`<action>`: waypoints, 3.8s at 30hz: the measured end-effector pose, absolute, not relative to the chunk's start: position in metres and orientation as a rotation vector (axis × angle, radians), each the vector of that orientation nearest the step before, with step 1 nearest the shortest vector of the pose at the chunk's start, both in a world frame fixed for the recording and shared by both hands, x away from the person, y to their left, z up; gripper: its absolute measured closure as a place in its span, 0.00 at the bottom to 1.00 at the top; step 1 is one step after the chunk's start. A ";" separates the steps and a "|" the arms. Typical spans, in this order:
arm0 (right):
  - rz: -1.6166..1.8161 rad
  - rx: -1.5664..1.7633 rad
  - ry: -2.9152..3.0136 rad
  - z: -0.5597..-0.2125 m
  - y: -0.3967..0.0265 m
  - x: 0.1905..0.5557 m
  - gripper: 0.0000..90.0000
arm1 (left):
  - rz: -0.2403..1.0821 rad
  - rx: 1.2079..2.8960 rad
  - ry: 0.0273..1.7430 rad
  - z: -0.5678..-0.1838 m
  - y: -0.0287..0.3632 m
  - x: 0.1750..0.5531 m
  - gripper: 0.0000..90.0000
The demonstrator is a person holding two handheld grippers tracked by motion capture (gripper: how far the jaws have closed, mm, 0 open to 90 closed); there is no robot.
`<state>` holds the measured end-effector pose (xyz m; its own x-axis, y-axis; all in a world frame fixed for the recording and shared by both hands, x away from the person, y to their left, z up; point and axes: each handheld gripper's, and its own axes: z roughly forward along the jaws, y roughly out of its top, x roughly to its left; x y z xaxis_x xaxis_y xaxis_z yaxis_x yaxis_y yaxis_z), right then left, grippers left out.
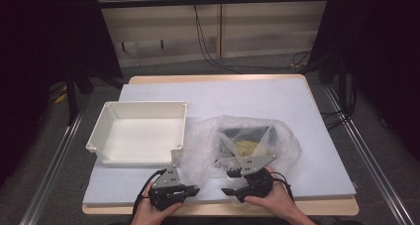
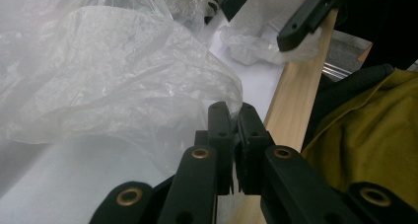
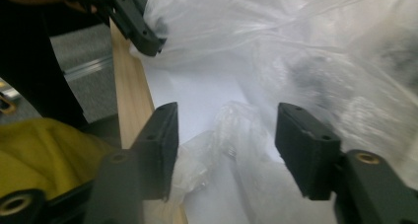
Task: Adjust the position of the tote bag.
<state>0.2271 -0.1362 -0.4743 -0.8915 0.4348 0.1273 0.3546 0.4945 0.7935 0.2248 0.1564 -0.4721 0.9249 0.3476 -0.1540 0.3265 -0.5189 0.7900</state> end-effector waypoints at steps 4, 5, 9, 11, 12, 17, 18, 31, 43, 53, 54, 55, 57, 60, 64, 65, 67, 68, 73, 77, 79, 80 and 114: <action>1.330 0.710 2.652 -0.481 -0.131 0.230 0.41 | 0.030 2.156 0.474 -0.471 0.156 0.225 0.97; 1.316 0.701 2.659 -0.483 -0.131 0.230 0.42 | 0.030 2.148 0.472 -0.471 0.156 0.224 0.97; 1.255 0.675 2.651 -0.487 -0.128 0.226 0.52 | 0.032 2.125 0.479 -0.469 0.158 0.224 0.97; 1.232 0.667 2.630 -0.487 -0.129 0.225 0.67 | 0.032 2.113 0.482 -0.468 0.160 0.224 0.97; 1.234 0.664 2.630 -0.486 -0.130 0.226 0.78 | 0.038 2.109 0.488 -0.466 0.161 0.224 0.97; 1.277 0.681 2.633 -0.482 -0.136 0.226 0.95 | 0.034 2.056 0.503 -0.463 0.167 0.225 0.97; 1.284 0.679 2.639 -0.481 -0.137 0.226 0.96 | 0.033 2.048 0.506 -0.462 0.168 0.225 0.97; 1.435 0.713 2.541 -0.447 -0.181 0.227 0.98 | 0.018 1.958 0.508 -0.441 0.169 0.231 0.98; 1.476 0.768 2.354 -0.408 -0.230 0.224 0.99 | 0.096 1.898 0.473 -0.403 0.169 0.239 0.98; 1.428 0.806 2.263 -0.384 -0.268 0.229 0.99 | 0.146 1.872 0.470 -0.379 0.165 0.256 0.98; 1.417 0.810 2.255 -0.381 -0.271 0.229 0.99 | 0.150 1.870 0.473 -0.377 0.166 0.258 0.98; 1.415 0.813 2.248 -0.379 -0.275 0.230 0.99 | 0.152 1.867 0.472 -0.376 0.166 0.259 0.98; 1.402 0.826 2.233 -0.375 -0.281 0.233 0.99 | 0.161 1.870 0.467 -0.374 0.166 0.263 0.98; 1.388 0.839 2.201 -0.369 -0.290 0.236 0.99 | 0.178 1.872 0.475 -0.368 0.166 0.266 0.98; 1.377 0.848 2.156 -0.357 -0.302 0.241 0.99 | 0.206 1.852 0.483 -0.357 0.170 0.273 0.98; 1.374 0.853 2.150 -0.355 -0.305 0.243 0.99 | 0.211 1.846 0.484 -0.355 0.172 0.275 0.98; 1.356 0.854 2.140 -0.352 -0.310 0.247 0.99 | 0.233 1.845 0.494 -0.351 0.175 0.280 0.98; 1.355 0.862 2.131 -0.351 -0.313 0.249 0.99 | 0.233 1.834 0.502 -0.349 0.176 0.282 0.98; 1.343 0.900 2.085 -0.346 -0.329 0.259 0.99 | 0.287 1.817 0.491 -0.339 0.181 0.291 0.98; 1.331 0.902 2.073 -0.340 -0.334 0.264 0.99 | 0.314 1.826 0.505 -0.331 0.184 0.299 0.98; 1.328 0.910 2.065 -0.337 -0.336 0.267 0.99 | 0.313 1.819 0.520 -0.328 0.188 0.307 0.99; 1.321 0.908 2.065 -0.335 -0.338 0.269 0.99 | 0.308 1.814 0.522 -0.327 0.189 0.309 0.99; 1.147 1.040 2.085 -0.381 -0.367 0.313 0.99 | 0.266 2.086 0.579 -0.387 0.170 0.366 0.99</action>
